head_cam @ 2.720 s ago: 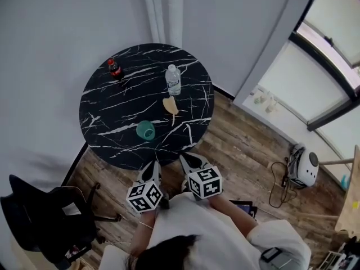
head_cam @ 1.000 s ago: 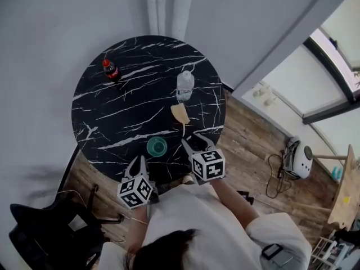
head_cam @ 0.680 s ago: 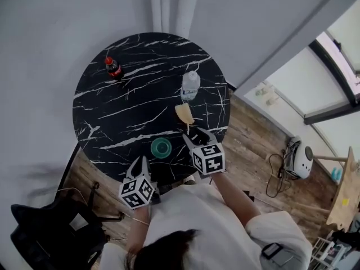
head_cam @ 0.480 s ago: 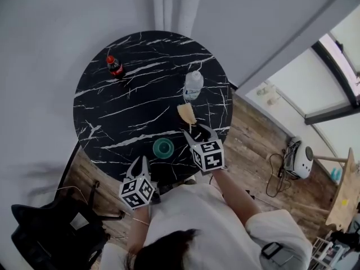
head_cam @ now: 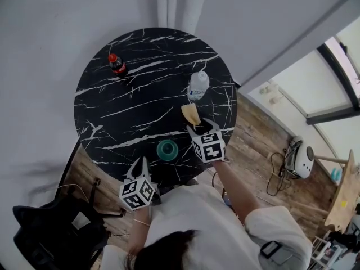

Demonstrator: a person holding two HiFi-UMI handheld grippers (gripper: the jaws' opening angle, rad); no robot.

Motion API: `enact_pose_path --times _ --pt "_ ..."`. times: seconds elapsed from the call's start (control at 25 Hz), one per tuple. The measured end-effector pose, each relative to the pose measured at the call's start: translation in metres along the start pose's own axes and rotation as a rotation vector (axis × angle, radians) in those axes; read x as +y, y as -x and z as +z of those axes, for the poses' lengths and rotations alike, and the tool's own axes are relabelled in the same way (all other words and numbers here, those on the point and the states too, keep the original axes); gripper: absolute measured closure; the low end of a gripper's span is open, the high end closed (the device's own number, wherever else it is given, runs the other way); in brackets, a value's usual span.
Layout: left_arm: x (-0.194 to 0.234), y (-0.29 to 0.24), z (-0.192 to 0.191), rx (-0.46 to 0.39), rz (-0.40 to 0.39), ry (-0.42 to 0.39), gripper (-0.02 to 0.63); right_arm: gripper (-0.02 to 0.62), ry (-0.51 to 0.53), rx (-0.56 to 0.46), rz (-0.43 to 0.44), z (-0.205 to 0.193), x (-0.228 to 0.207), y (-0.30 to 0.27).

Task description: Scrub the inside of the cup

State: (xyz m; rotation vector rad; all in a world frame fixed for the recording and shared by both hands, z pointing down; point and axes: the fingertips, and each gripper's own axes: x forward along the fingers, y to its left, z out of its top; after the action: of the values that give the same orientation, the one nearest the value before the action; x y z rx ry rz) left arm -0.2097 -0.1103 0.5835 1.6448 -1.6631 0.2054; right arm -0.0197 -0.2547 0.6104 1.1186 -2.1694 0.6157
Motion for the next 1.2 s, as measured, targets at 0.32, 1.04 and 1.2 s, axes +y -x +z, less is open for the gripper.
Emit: enact_pose_path --times 0.32,1.04,1.2 --pt "0.012 -0.001 0.004 0.008 0.02 0.007 0.595 0.364 -0.012 0.058 -0.005 -0.003 -0.008 -0.02" --pt "0.028 -0.006 -0.004 0.055 0.046 -0.007 0.595 0.449 -0.003 0.164 -0.032 -0.021 -0.019 -0.037" --pt "0.029 -0.005 -0.006 0.061 0.045 -0.011 0.595 0.482 0.017 0.152 -0.038 -0.018 -0.019 -0.034"
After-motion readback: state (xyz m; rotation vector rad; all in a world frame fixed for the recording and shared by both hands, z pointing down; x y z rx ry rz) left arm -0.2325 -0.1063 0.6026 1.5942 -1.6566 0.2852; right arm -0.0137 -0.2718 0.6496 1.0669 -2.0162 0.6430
